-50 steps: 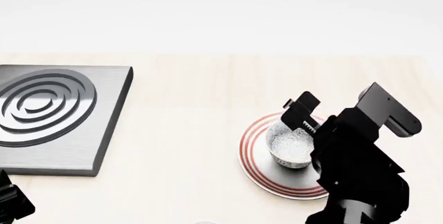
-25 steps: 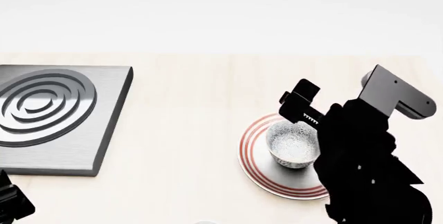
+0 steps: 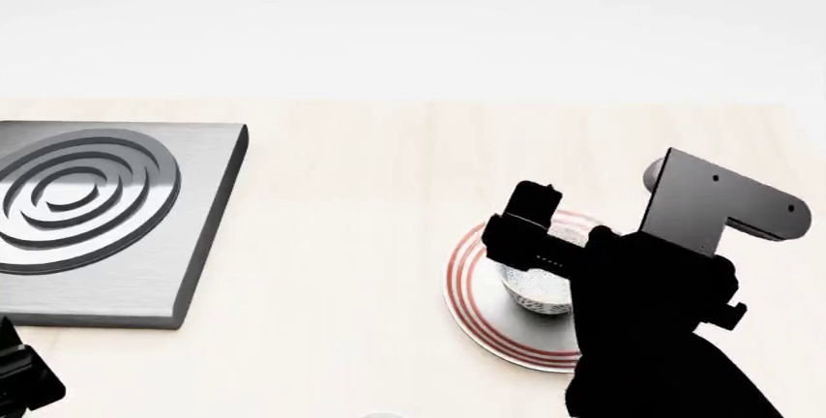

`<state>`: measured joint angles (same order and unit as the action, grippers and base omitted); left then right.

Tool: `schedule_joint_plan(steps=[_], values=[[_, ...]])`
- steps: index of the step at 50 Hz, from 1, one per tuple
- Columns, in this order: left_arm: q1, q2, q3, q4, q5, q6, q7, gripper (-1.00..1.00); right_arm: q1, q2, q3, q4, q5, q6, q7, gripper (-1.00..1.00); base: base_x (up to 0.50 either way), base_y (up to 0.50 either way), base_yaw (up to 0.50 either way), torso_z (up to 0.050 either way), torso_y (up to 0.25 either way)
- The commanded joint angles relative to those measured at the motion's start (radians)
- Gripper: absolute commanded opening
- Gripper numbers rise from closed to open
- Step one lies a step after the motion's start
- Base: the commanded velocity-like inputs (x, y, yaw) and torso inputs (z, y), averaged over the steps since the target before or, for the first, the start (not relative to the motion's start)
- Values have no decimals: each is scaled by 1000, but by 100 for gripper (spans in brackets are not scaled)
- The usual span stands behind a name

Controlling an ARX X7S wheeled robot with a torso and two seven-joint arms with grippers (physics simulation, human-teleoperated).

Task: Pick the akita bowl between the plate and the ramekin and place it on the plate.

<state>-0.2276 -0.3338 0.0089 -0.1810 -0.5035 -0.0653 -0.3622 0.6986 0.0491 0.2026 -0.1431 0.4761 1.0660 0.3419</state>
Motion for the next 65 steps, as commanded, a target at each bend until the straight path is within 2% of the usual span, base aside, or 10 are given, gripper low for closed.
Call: schedule_joint_plan(steps=[1, 23, 47, 65], values=[[-1, -1, 2, -3, 0, 3, -1, 100, -118, 33, -72, -185, 29, -6, 0, 100, 0, 0, 0, 0, 0], [0, 2, 7, -23, 4, 24, 6, 100, -358, 106, -189, -343, -70, -255, -30, 100, 0, 0, 0, 0, 0], [9, -8, 14, 22, -5, -3, -12, 100, -490, 171, -306, -340, -272, -594, -16, 100, 0, 0, 0, 0, 0], [10, -12, 10, 27, -12, 2, -14, 100, -517, 204, -285, -430, -292, -628, 13, 100, 0, 0, 0, 0, 0]])
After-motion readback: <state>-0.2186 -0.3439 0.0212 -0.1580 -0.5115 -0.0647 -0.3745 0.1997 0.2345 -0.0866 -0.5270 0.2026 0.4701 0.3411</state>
